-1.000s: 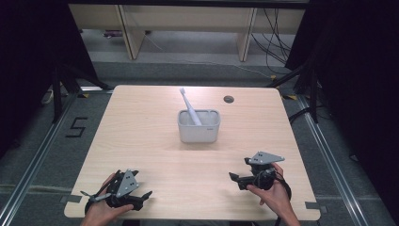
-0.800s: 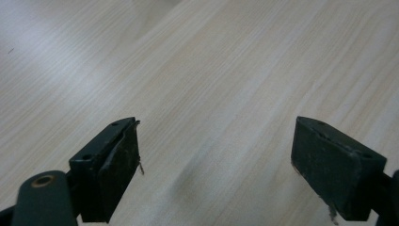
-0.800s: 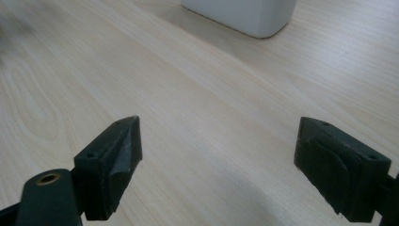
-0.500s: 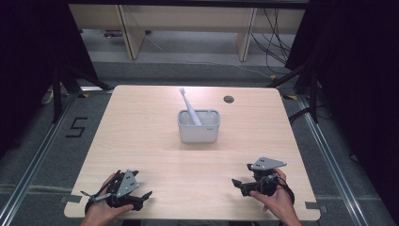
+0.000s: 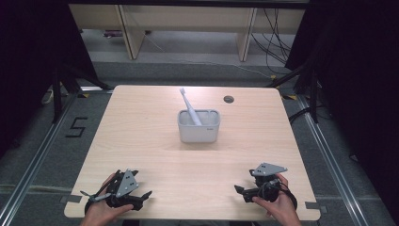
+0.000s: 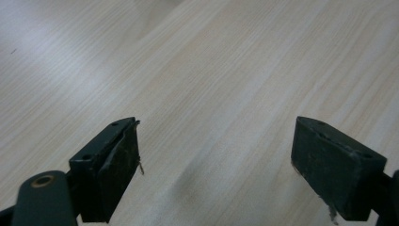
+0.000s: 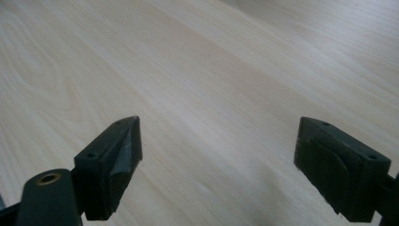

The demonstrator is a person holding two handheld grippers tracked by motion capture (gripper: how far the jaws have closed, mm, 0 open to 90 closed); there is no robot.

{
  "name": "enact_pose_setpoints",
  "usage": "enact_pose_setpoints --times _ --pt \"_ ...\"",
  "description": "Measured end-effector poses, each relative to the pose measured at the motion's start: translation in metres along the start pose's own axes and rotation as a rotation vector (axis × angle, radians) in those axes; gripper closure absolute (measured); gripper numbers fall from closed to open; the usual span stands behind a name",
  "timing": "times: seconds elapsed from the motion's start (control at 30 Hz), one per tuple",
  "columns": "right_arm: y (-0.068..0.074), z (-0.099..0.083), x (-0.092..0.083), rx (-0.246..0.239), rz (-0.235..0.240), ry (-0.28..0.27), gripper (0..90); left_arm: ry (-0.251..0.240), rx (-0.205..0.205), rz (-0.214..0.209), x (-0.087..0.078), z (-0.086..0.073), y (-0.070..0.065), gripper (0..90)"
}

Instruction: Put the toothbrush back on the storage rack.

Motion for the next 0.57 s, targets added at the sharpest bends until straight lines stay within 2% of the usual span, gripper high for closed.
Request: enact_pose_setpoints --times 0.03,0.07,0.1,0.17,0.23,0.27,0.33,0.4,0.5,0.57 --pt "0.0021 0.0005 0.0007 0.001 0.023 -0.003 16.6 -0.014 -0.02 0.005 0.0011 0.0015 -0.0009 15.2" --pt "0.0017 0.0 0.0011 -0.019 0.029 0.004 16.6 -0.008 -0.009 -0.002 0.0005 0.001 -0.0009 15.2" --pt "0.001 -0.0003 0.0004 -0.02 0.018 0.003 16.6 -0.011 -0.015 -0.003 0.0009 0.0014 -0.0017 15.2" --pt "0.0011 -0.0014 0.0016 -0.032 0.027 0.011 16.6 -0.014 -0.017 -0.001 0.0015 0.0018 -0.0019 15.2" --pt "0.001 -0.0029 0.0014 -0.007 0.008 0.017 16.6 -0.014 -0.013 0.0 0.0012 0.0017 -0.0019 15.3" --pt "0.0007 -0.0026 0.0021 -0.012 0.006 0.011 16.6 -0.014 -0.025 -0.004 0.0013 0.0017 -0.0027 15.3" --pt "-0.0002 -0.0009 0.0012 -0.03 0.004 0.003 16.6 -0.007 -0.007 0.002 0.0007 0.0011 -0.0009 15.3" --pt "0.0008 -0.0013 0.0008 -0.018 0.002 0.006 16.6 -0.011 -0.013 0.004 0.0009 0.0014 -0.001 15.3" --pt "-0.0003 -0.0003 0.0017 -0.044 0.005 0.003 16.6 -0.013 -0.013 -0.001 0.001 0.0016 -0.0016 15.3" --pt "0.0017 -0.0015 0.0025 -0.031 0.022 0.012 16.6 -0.002 0.0 0.001 0.0004 0.0006 -0.0006 15.3"
Point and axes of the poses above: each handheld gripper's, and its own axes: x roughly forward along the jaws, z roughly out of its top, y roughly to its left, the point moved 10 cm from there along x, roughly forward along the jaws, and after that the axes turned 10 degrees about x, right-handed, at the moved point
